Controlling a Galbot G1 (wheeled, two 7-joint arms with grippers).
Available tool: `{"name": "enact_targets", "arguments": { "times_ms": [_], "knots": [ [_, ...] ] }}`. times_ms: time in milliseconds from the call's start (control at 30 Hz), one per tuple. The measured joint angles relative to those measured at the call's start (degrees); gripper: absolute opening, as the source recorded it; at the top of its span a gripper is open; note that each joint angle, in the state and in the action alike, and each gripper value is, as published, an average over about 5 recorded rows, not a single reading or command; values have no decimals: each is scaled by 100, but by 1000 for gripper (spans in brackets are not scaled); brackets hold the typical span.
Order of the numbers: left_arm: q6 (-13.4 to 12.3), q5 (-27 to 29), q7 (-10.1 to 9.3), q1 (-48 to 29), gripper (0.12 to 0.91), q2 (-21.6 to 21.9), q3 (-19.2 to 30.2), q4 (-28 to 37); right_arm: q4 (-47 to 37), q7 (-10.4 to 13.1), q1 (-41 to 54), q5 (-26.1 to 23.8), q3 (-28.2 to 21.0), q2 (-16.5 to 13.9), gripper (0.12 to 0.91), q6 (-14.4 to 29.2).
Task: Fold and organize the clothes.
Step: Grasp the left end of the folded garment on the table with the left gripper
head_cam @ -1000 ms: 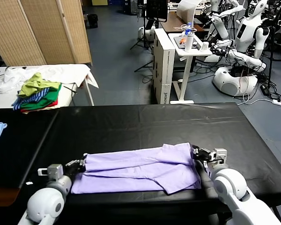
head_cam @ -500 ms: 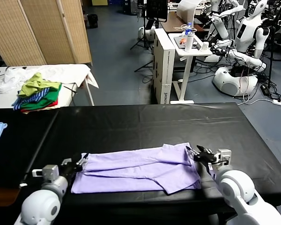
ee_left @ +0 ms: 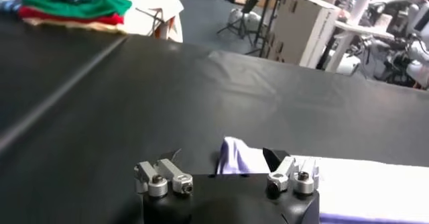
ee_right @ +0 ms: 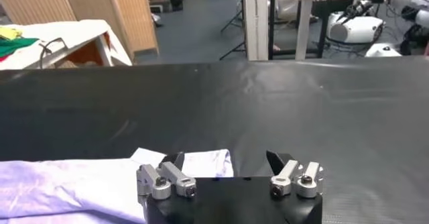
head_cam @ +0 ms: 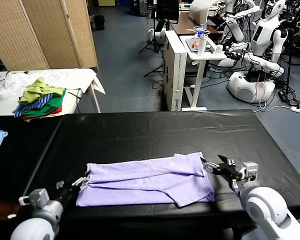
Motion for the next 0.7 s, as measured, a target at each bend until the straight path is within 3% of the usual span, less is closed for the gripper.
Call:
{"name": "enact_targets", "arguments": {
  "times_ms": [267, 400, 600, 700],
  "knots": [
    [-122, 298, 31, 31, 901, -372, 87, 75, 50, -16, -35, 39, 54, -59, 907, 9],
    [-169, 424, 66, 52, 858, -531, 116, 112, 46, -20, -9, 72, 63, -99, 907, 12],
    [-211, 529, 110, 91, 710, -712, 142, 119, 8, -29, 67, 93, 23, -121, 907, 13],
    [-224, 571, 115, 110, 575, -777, 168, 98, -2, -42, 98, 93, -7, -121, 907, 13]
  ]
}}
